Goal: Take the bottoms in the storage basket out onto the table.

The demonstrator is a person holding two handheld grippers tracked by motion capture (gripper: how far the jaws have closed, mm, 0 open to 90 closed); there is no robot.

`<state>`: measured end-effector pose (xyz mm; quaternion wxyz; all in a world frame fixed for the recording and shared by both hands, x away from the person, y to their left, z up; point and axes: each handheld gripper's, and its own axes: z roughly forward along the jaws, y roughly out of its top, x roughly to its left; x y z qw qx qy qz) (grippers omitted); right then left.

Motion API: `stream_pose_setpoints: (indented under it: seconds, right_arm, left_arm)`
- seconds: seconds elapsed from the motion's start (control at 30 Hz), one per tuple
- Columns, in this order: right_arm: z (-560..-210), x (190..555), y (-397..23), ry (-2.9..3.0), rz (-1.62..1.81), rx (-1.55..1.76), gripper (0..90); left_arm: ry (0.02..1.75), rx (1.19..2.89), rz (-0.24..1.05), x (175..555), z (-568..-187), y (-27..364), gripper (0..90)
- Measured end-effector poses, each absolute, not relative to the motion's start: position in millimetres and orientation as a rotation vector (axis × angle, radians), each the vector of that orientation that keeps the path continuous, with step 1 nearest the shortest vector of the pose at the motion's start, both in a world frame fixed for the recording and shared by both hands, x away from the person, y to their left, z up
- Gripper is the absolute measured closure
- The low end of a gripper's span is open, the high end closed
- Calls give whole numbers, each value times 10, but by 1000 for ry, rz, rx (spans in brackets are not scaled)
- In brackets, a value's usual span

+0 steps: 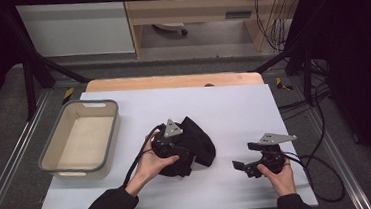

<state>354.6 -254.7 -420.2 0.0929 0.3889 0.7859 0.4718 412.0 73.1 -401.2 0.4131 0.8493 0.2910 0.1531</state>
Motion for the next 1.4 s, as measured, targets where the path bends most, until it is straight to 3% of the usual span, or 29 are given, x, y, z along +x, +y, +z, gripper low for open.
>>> stream_pose_setpoints:
  seconds: [0.2,1.4]
  right_arm:
    - [-4204,3547,-2546,2333,1399,1154,6]
    - [-4202,3545,-2546,2332,1402,1153,6]
  left_arm:
    - [738,2163,370,4109,-3944,746,228]
    - [767,2171,370,4032,-3785,980,72]
